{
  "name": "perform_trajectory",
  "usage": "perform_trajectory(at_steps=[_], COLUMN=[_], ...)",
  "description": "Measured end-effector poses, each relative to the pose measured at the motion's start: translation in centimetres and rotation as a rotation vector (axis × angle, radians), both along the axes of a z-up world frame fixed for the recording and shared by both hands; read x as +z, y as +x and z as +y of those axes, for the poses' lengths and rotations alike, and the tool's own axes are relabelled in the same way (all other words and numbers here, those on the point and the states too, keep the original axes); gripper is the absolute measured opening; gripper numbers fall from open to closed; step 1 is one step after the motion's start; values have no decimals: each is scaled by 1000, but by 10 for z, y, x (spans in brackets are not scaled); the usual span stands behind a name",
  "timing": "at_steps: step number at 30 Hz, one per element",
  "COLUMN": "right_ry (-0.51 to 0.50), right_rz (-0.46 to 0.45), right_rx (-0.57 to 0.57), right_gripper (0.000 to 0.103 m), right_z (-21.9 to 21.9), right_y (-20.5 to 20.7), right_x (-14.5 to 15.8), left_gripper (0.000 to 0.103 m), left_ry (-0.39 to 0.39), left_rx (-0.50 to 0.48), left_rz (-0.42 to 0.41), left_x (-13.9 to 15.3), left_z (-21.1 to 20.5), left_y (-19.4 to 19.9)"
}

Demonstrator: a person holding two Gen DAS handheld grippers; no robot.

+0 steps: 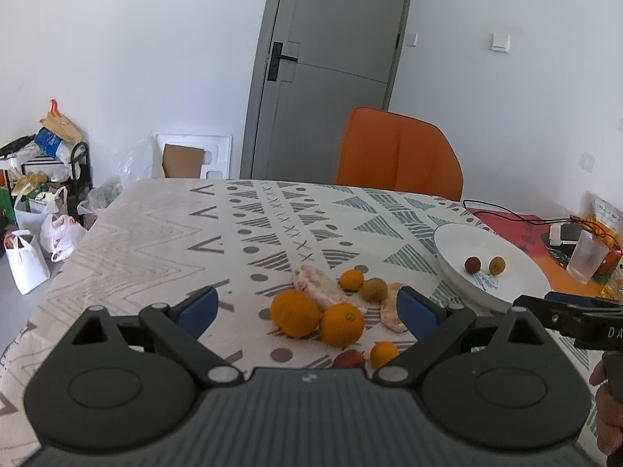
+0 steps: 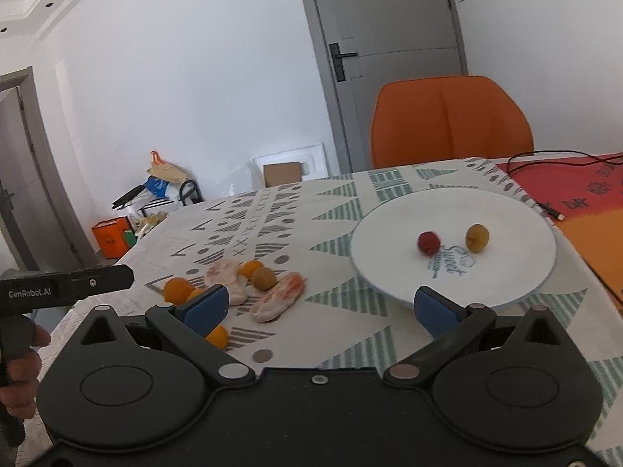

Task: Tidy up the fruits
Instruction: 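Move both open tools back to the fruit cluster, then grasp a small mandarin with the right tool while the left tool grasps another red plum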

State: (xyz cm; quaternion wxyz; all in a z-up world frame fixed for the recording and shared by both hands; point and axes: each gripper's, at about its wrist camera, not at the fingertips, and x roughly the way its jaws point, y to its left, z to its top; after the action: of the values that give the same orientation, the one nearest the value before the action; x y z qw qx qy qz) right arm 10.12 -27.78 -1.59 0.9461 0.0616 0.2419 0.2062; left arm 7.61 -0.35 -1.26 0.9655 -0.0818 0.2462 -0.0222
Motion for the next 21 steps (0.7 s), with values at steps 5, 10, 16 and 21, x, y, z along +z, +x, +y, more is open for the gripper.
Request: perform_trajectory(at_steps=[5, 10, 16, 21], right_ry=[-3, 3, 4, 3], right_rz=[22, 47, 61, 62], right_rx=[23, 39, 74, 102], right_gripper=[103, 103, 103, 102], right_z=[9, 14, 23, 32], right_y=[-1, 1, 0, 2], right_x=[-2, -8, -13, -15], left_gripper=[97, 95, 92, 79], left_ry=[-8, -16, -26, -46], left_rx=[9, 14, 1, -20], left_rz=[4, 16, 32, 54], left_x=[-4, -10, -20, -28], left_z=[6, 10, 11, 11], left_y=[-5, -6, -5, -2])
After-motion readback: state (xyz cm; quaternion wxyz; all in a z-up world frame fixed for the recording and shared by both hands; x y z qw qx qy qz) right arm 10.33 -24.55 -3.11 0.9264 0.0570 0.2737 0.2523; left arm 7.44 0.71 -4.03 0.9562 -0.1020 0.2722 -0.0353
